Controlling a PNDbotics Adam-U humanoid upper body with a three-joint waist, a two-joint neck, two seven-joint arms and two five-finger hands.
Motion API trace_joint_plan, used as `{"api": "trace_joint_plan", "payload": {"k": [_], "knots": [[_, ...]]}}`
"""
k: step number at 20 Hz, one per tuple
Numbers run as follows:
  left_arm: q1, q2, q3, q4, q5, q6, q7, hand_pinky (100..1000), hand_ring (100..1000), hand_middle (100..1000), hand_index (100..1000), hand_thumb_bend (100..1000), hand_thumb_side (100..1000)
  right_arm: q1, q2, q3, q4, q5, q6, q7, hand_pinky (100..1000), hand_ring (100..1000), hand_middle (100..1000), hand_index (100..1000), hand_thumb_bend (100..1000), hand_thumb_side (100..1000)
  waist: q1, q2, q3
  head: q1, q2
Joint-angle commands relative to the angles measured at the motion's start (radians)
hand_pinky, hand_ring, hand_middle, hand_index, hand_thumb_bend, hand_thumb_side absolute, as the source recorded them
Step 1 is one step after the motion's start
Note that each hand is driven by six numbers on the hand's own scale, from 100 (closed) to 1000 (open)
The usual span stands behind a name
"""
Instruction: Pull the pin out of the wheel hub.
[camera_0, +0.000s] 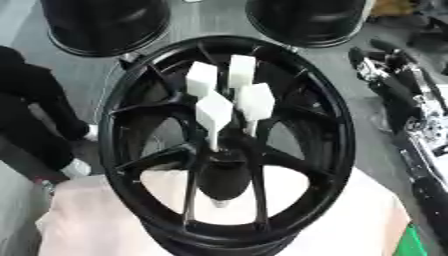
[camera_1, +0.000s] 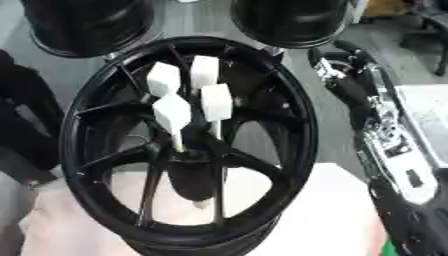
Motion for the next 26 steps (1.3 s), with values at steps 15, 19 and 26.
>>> {"api": "trace_joint_plan", "payload": {"k": [15, 19, 26], "knots": [[0.004, 0.047, -0.003, -0.008, -0.008, 0.006, -0.006, 677, 692, 687, 774, 314, 739, -0.349, -0.533, 0.247, -0.257, -0.019, 0.062, 0.396, 835, 757, 709, 829, 523, 331, -0.024, -0.032, 0.003, -0.003, -0.004], [0.004, 0.052, -0.005, -0.007, -0.007, 0.006, -0.007, 684, 691, 686, 774, 317, 734, -0.418, -0.557, 0.297, -0.257, -0.007, 0.040, 0.502, 834, 760, 705, 825, 601, 295, -0.028, -0.032, 0.002, 0.001, -0.001], [0.002, 0.062, -0.005, -0.008, -0.010, 0.008, -0.007, 682, 693, 687, 773, 311, 740, -0.509, -0.570, 0.403, -0.257, 0.005, 0.093, 0.693, 823, 754, 709, 823, 542, 338, -0.032, -0.024, 0.001, 0.001, -0.002]]}}
